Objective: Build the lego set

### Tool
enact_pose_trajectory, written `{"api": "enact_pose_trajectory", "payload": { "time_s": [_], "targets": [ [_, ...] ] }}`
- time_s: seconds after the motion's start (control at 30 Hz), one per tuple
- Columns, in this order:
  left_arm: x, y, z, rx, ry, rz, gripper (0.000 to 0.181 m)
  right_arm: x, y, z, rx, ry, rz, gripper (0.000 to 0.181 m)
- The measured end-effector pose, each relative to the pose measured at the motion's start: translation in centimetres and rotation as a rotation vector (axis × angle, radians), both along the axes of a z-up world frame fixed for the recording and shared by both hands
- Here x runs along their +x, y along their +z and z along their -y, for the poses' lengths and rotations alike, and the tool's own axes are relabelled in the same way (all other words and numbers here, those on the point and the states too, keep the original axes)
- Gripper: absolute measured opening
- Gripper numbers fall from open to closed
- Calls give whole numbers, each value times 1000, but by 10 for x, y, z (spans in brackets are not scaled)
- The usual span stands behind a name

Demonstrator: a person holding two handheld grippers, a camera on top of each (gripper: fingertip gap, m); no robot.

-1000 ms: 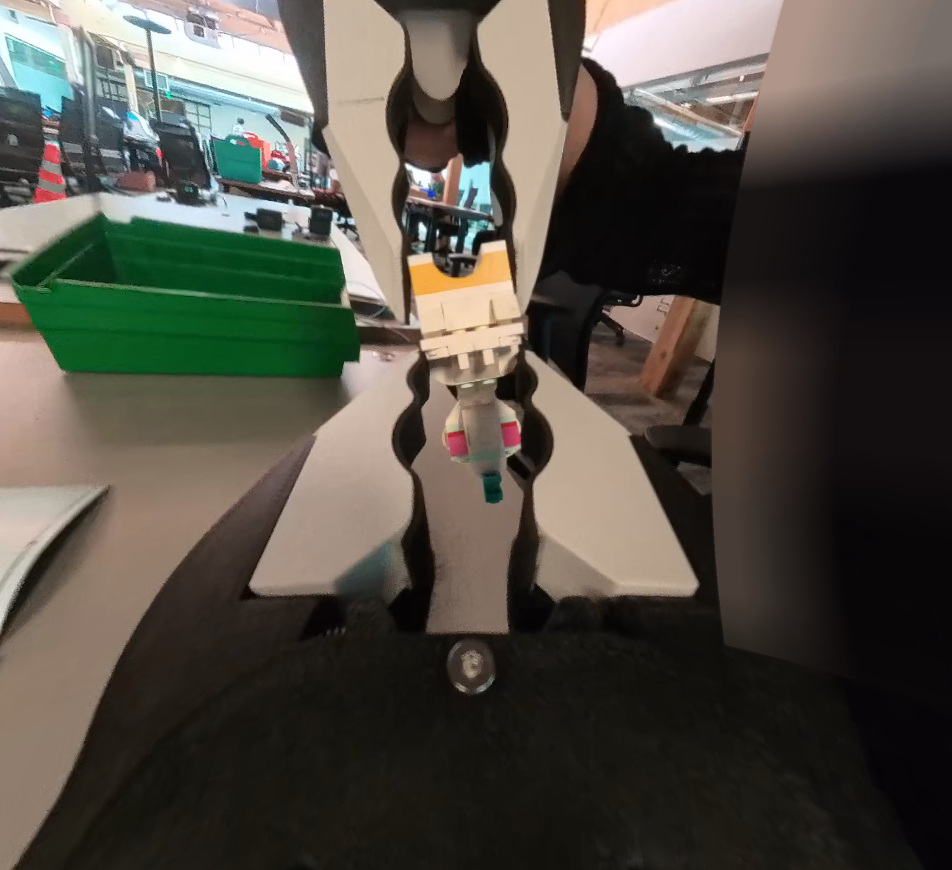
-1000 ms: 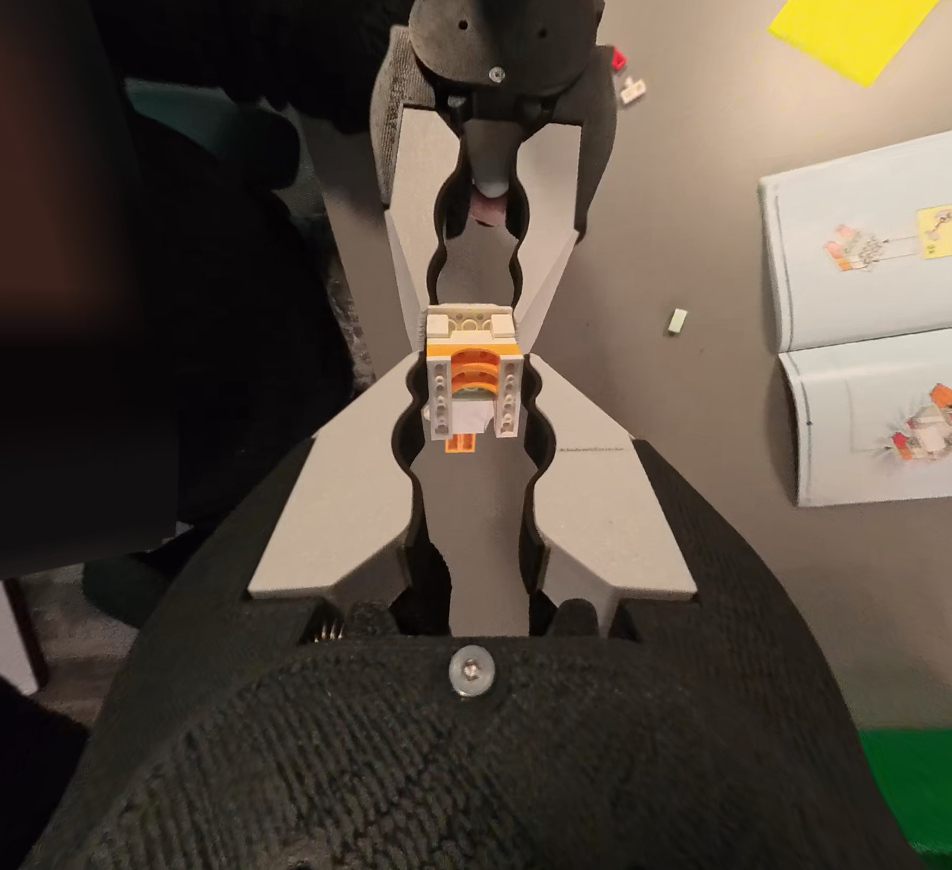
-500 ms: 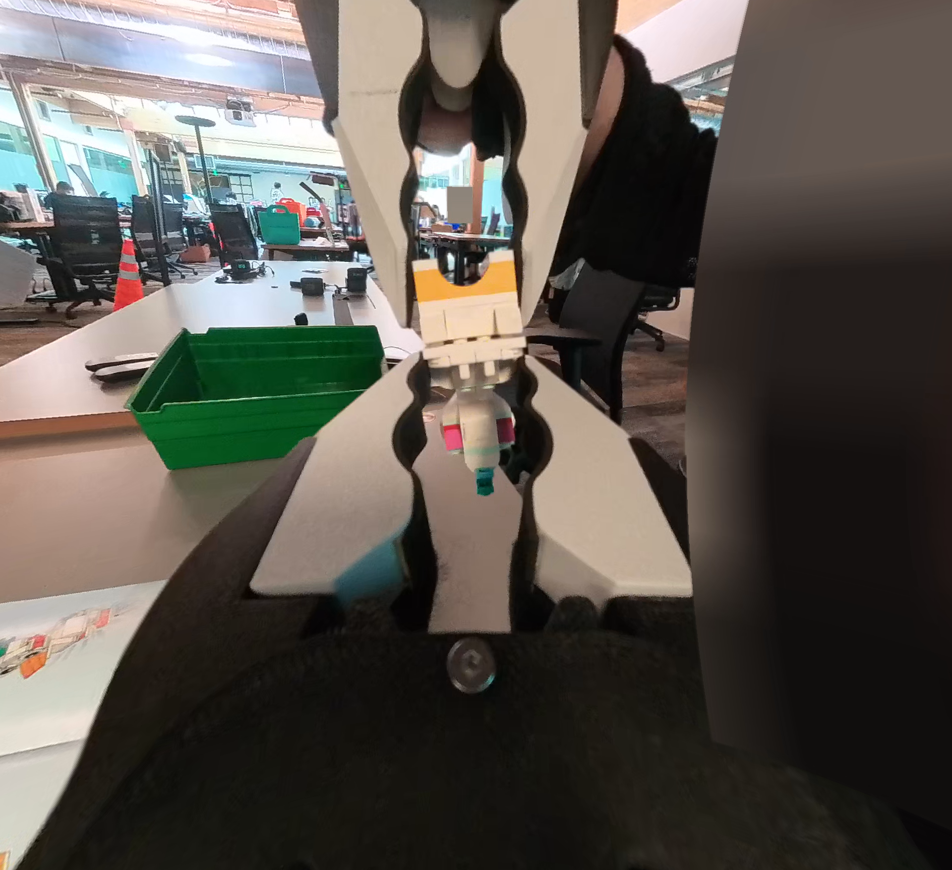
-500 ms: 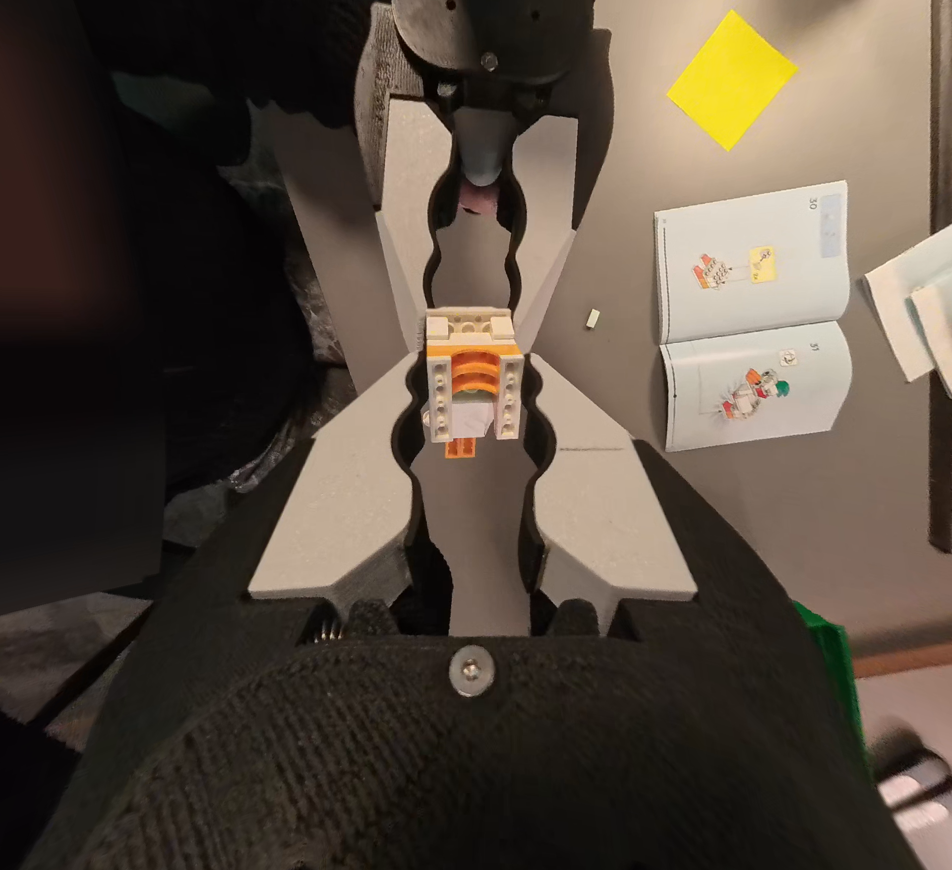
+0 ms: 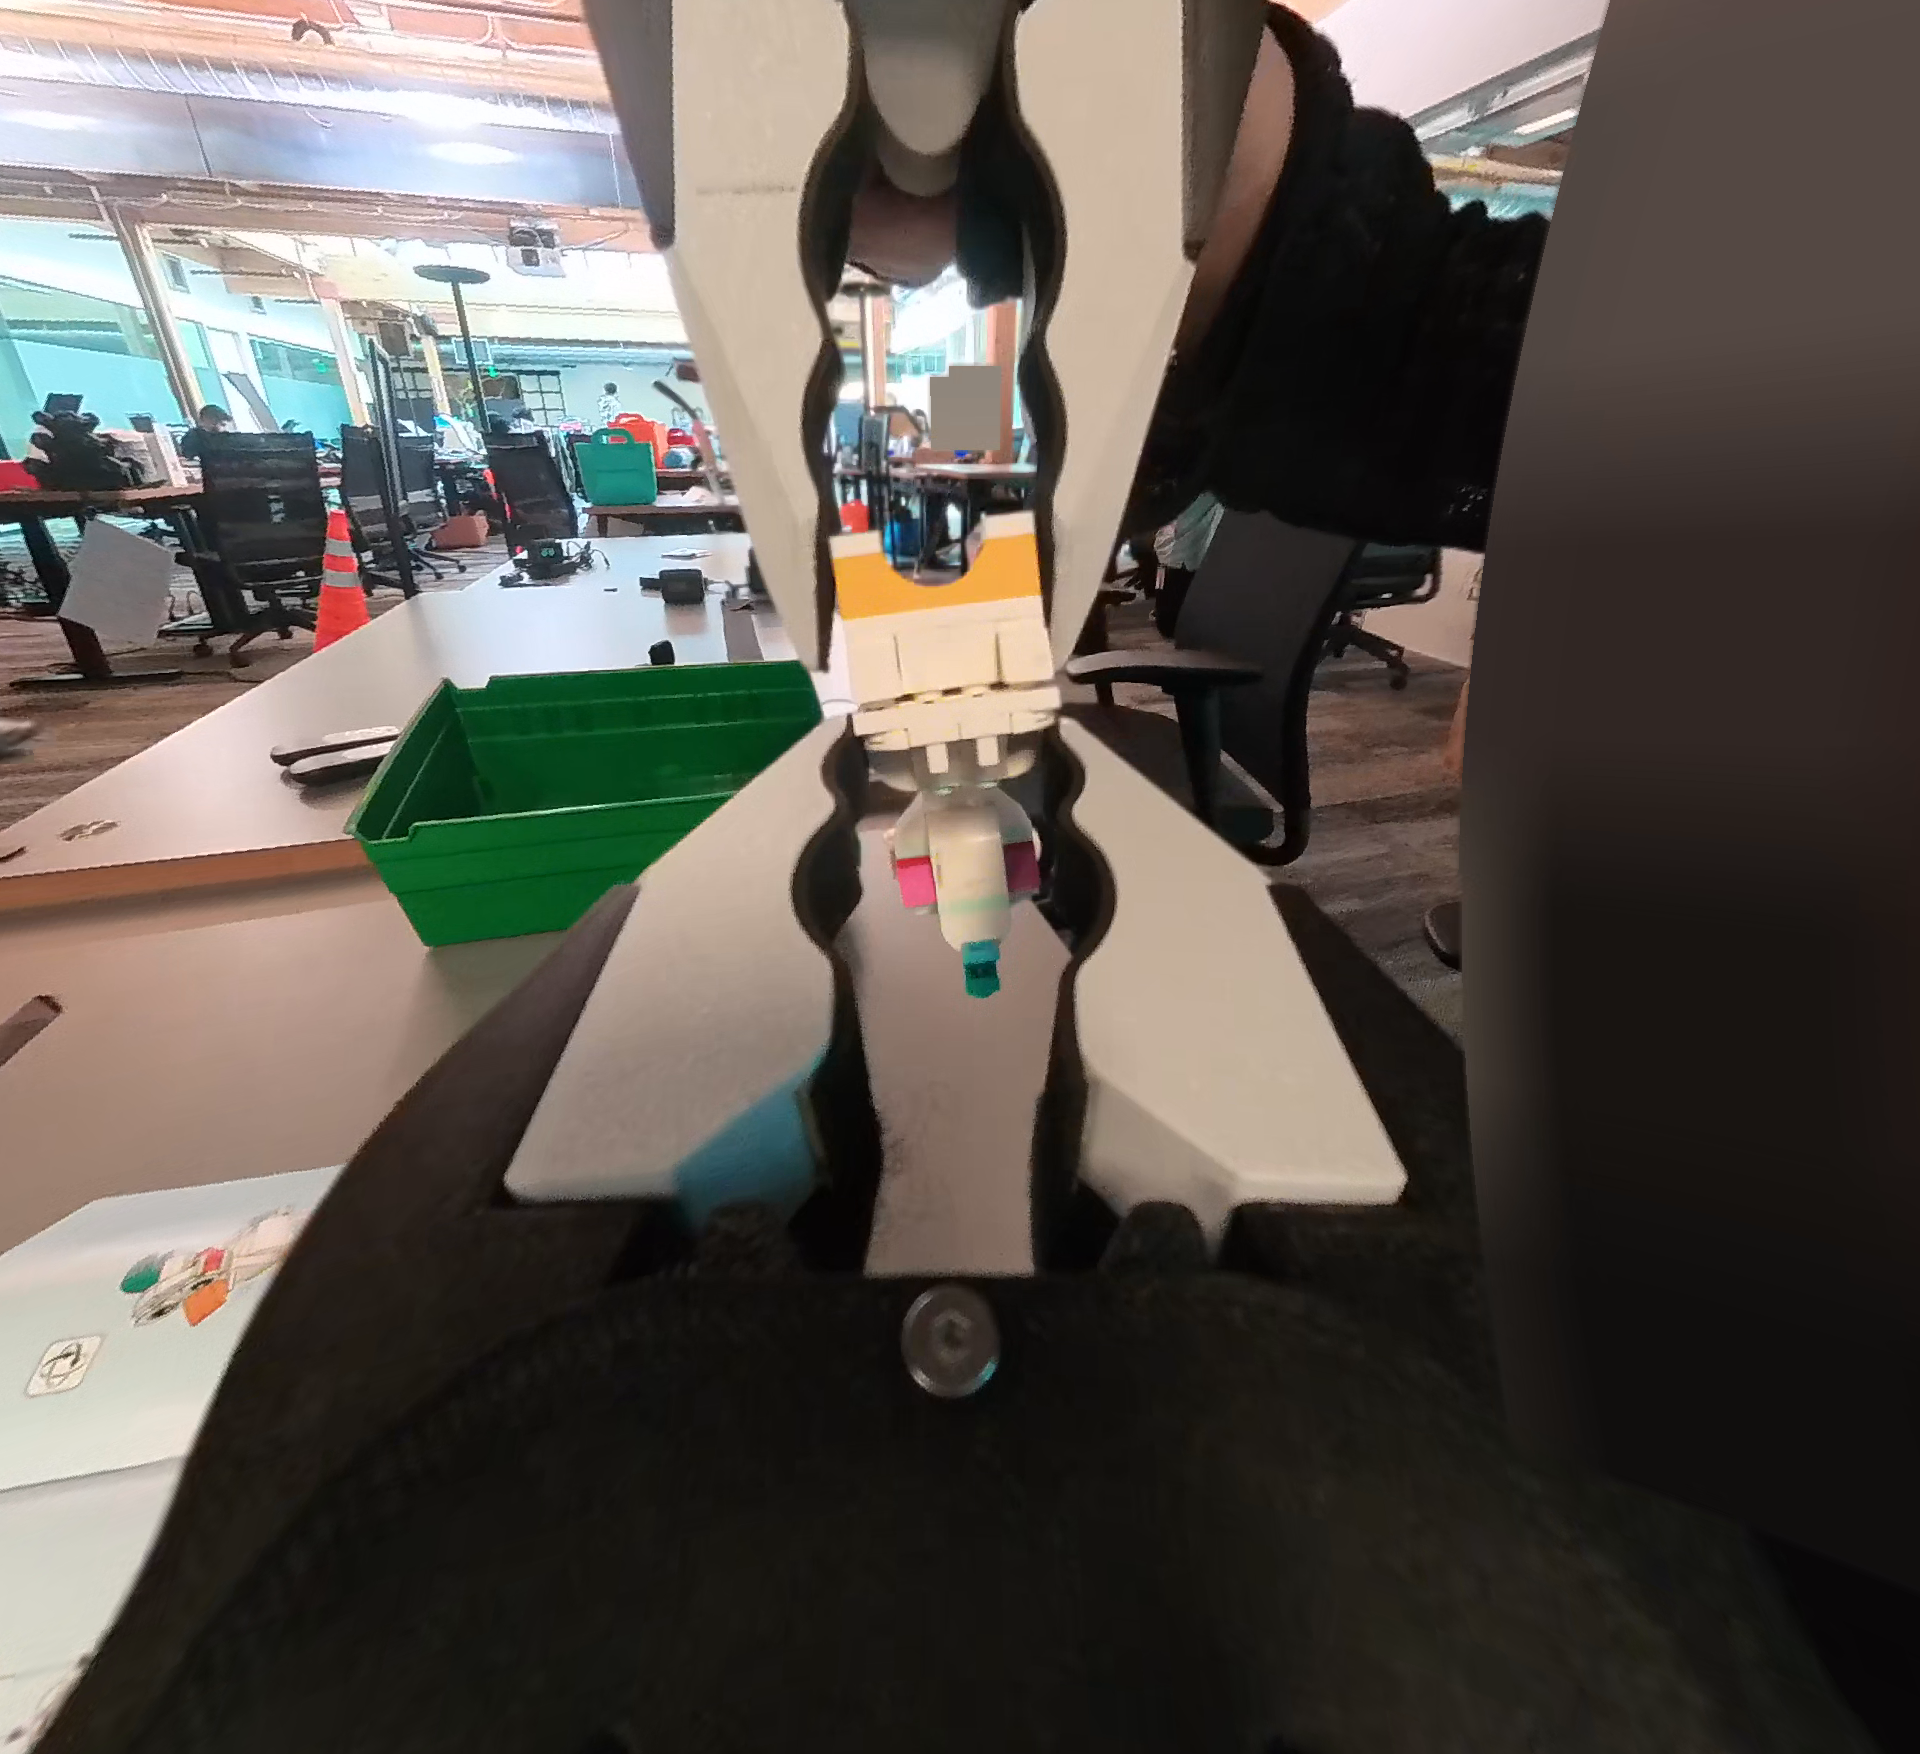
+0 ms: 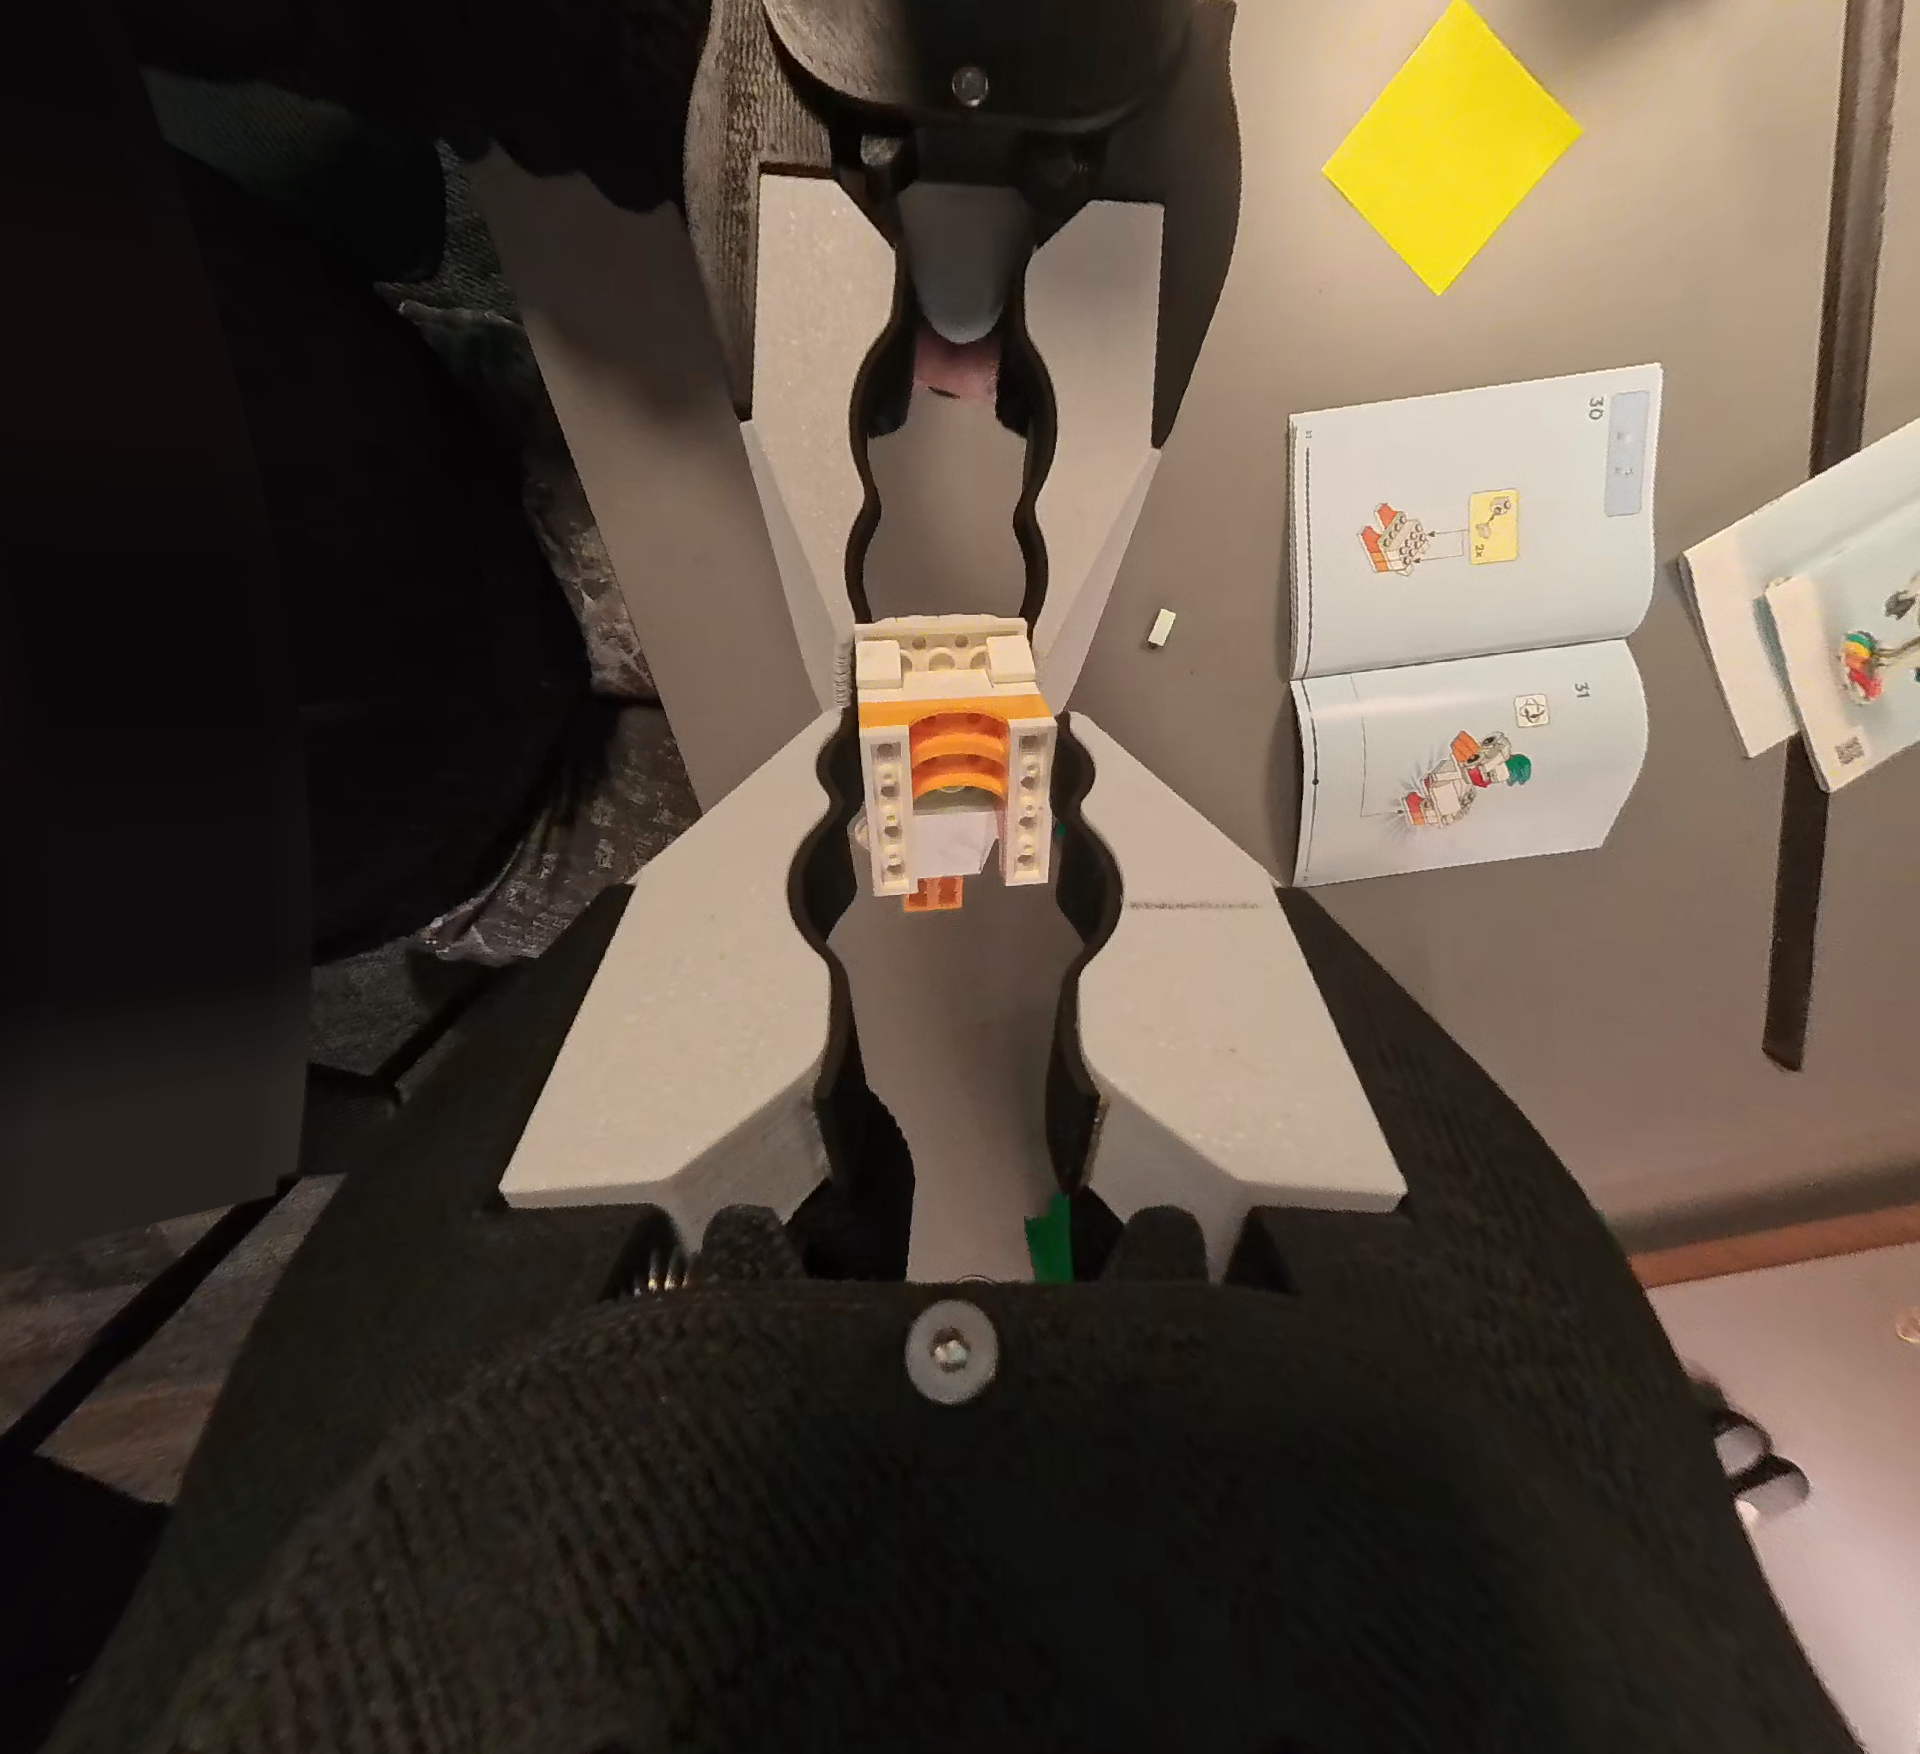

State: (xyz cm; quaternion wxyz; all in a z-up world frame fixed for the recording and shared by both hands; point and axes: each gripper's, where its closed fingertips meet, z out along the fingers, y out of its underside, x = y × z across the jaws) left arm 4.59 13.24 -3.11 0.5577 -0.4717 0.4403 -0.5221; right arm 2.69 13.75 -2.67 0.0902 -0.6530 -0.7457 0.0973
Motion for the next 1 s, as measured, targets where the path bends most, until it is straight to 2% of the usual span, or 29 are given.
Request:
{"api": "enact_pose_trajectory", "payload": {
  "time_s": [0.43, 0.63, 1.0],
  "targets": [
    [5, -9, -3, 28, 13, -35, 31, 6, -9, -4, 37, 3, 9, 35],
    [13, -30, -13, 68, 79, -133, 33, 16, -26, -11, 95, 30, 117, 36],
    [9, -17, -9, 38, 51, -51, 32, 10, -17, -9, 45, -12, 27, 36]
  ]
}}
